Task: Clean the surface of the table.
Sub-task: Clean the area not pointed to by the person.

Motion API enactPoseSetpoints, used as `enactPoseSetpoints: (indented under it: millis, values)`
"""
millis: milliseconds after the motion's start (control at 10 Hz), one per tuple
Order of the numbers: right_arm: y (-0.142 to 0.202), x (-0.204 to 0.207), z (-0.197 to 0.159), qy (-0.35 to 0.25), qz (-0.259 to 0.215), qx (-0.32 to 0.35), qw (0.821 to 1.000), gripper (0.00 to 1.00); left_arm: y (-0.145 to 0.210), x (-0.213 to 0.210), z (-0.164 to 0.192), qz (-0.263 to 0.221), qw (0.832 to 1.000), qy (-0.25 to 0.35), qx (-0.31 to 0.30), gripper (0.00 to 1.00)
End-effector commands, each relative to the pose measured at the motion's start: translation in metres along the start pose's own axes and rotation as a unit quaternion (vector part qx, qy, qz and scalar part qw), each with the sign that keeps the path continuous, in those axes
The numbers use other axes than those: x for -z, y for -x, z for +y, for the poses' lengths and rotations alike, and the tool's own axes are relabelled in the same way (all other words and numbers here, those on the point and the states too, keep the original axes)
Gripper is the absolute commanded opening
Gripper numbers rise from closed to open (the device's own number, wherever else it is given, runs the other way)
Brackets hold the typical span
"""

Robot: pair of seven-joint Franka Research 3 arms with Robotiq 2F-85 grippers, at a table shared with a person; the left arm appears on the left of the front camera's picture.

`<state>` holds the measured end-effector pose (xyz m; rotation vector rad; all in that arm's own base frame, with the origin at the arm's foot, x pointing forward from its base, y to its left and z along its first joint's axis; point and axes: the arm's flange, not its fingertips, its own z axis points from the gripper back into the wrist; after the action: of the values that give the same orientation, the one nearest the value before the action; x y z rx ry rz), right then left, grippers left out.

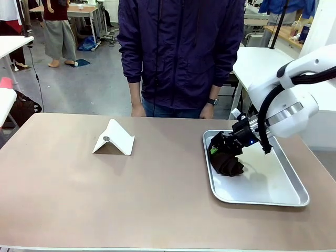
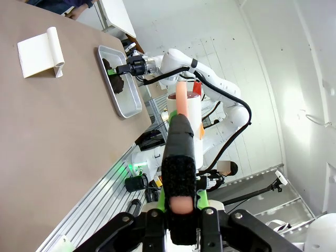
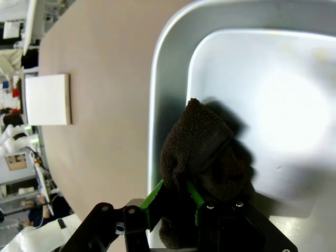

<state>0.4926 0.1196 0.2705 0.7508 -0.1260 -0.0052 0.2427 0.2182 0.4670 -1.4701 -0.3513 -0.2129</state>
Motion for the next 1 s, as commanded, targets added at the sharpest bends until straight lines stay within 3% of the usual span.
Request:
enactPoseSetpoints:
  millis: [0, 900]
  values:
    - [0.000, -0.013, -0.018, 0.022, -0.021, 0.011, 0.999, 0.00, -0.002, 0.002, -0.004, -0.006, 1.000, 0.004, -0.002, 0.22]
    - [-0.005, -0.088, -0.106, 0.070, -0.112, 0.124, 0.983, 0.00, -0.002, 0.002, -0.004, -0.006, 1.000, 0.004, -0.002, 0.22]
